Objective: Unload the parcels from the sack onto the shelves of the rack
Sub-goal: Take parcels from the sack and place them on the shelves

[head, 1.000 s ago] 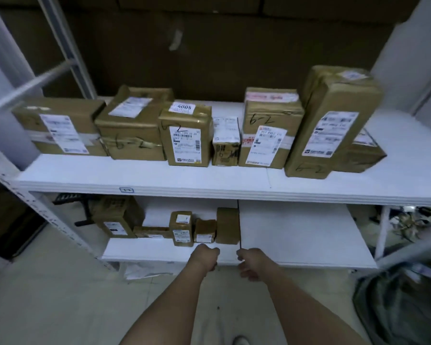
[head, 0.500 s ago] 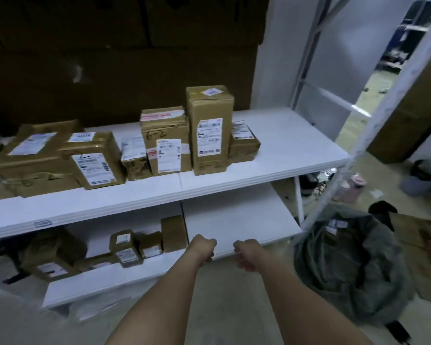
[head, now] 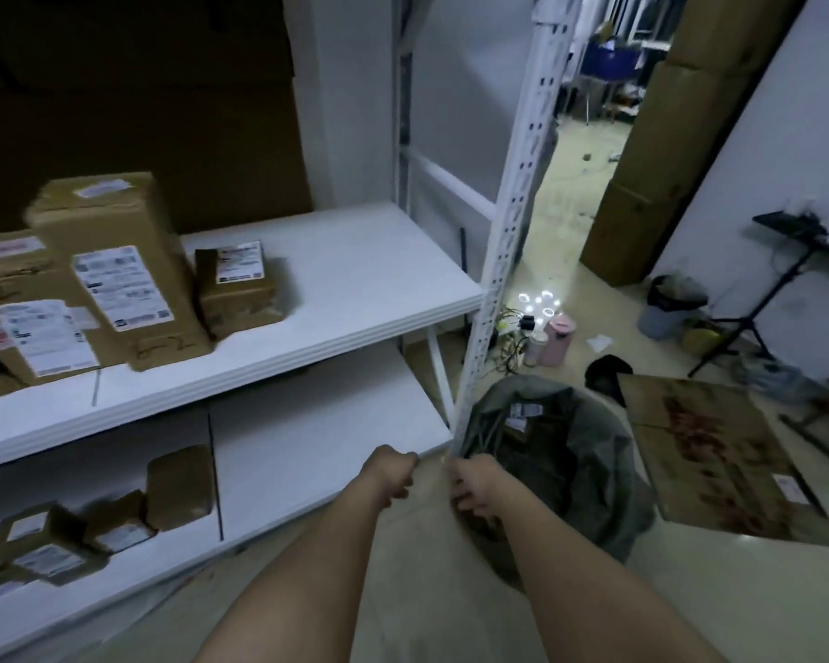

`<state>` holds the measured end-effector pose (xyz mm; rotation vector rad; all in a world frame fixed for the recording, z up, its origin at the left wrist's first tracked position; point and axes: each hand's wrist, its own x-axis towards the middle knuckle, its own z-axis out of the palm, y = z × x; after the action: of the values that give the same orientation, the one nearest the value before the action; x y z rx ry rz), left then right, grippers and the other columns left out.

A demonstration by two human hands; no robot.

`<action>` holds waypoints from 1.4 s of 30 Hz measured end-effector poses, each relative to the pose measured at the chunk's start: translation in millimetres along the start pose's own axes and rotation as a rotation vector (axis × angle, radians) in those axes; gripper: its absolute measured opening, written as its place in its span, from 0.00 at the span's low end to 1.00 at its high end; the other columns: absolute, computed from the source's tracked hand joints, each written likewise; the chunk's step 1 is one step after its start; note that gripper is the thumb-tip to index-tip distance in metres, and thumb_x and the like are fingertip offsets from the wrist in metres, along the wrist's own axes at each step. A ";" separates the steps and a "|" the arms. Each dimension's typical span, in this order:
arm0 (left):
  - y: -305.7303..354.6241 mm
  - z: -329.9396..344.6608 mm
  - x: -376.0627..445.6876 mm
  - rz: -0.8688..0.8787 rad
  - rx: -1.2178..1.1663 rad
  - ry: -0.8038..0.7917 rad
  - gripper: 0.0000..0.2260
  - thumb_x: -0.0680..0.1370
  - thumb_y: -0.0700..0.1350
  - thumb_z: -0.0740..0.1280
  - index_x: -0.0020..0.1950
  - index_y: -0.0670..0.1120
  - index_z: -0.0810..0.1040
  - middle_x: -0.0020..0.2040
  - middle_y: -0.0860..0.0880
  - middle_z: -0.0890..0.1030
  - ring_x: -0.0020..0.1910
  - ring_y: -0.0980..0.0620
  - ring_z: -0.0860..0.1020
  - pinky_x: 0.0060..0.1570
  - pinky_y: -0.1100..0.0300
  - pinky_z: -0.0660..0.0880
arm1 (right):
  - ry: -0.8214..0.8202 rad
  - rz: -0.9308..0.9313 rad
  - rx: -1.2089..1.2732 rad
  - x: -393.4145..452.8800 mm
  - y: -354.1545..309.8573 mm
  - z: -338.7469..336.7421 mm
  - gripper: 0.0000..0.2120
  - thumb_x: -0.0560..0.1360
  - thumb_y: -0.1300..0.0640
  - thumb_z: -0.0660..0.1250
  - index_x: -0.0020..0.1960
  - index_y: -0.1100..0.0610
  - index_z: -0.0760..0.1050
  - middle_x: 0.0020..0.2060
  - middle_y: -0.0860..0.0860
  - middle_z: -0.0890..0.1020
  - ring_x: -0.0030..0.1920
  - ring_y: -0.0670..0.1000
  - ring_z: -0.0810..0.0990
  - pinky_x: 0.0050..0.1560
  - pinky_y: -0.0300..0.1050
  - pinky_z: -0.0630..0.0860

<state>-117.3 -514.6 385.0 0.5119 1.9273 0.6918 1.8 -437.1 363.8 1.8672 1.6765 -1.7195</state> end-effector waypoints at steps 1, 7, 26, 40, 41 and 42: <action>11.1 12.3 2.8 0.003 0.013 -0.006 0.11 0.80 0.47 0.59 0.55 0.40 0.71 0.52 0.43 0.80 0.43 0.46 0.78 0.44 0.57 0.69 | 0.012 -0.004 0.021 4.3 4.1 -14.9 0.15 0.80 0.50 0.58 0.58 0.60 0.73 0.51 0.58 0.80 0.35 0.50 0.74 0.36 0.39 0.69; 68.6 79.0 31.7 0.013 0.068 -0.107 0.13 0.80 0.49 0.59 0.57 0.40 0.71 0.52 0.44 0.78 0.44 0.47 0.77 0.43 0.58 0.69 | 0.068 0.059 0.129 41.7 25.5 -93.0 0.11 0.80 0.53 0.58 0.54 0.59 0.71 0.41 0.54 0.78 0.33 0.50 0.74 0.31 0.38 0.64; 211.4 209.0 212.4 -0.130 0.064 -0.185 0.14 0.80 0.46 0.59 0.61 0.39 0.71 0.45 0.41 0.76 0.38 0.47 0.75 0.30 0.62 0.68 | 0.129 0.188 0.165 241.3 41.1 -279.0 0.16 0.77 0.51 0.64 0.55 0.63 0.74 0.45 0.58 0.78 0.48 0.60 0.79 0.53 0.52 0.78; 243.8 292.3 338.5 -0.185 -0.123 -0.050 0.10 0.78 0.41 0.60 0.36 0.41 0.68 0.31 0.44 0.69 0.26 0.49 0.68 0.23 0.67 0.62 | 0.023 0.131 -0.057 395.6 38.6 -347.1 0.10 0.79 0.51 0.61 0.46 0.58 0.72 0.43 0.55 0.76 0.39 0.52 0.75 0.42 0.40 0.70; 237.6 302.6 355.8 -0.175 -0.119 -0.037 0.12 0.78 0.41 0.60 0.33 0.43 0.67 0.30 0.44 0.69 0.27 0.49 0.68 0.28 0.64 0.63 | 0.026 0.135 -0.060 412.4 44.7 -348.2 0.11 0.79 0.50 0.60 0.47 0.58 0.72 0.44 0.55 0.77 0.37 0.51 0.75 0.38 0.39 0.70; 230.4 314.1 374.1 -0.169 -0.119 -0.029 0.13 0.77 0.42 0.61 0.32 0.44 0.66 0.31 0.44 0.70 0.28 0.49 0.69 0.33 0.61 0.64 | 0.027 0.135 -0.067 430.5 51.7 -347.7 0.11 0.79 0.50 0.61 0.49 0.59 0.72 0.45 0.56 0.77 0.36 0.51 0.75 0.34 0.39 0.70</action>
<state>20.0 -34.7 178.9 0.2799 1.8652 0.6808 156.5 46.4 137.6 1.9333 1.5572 -1.5739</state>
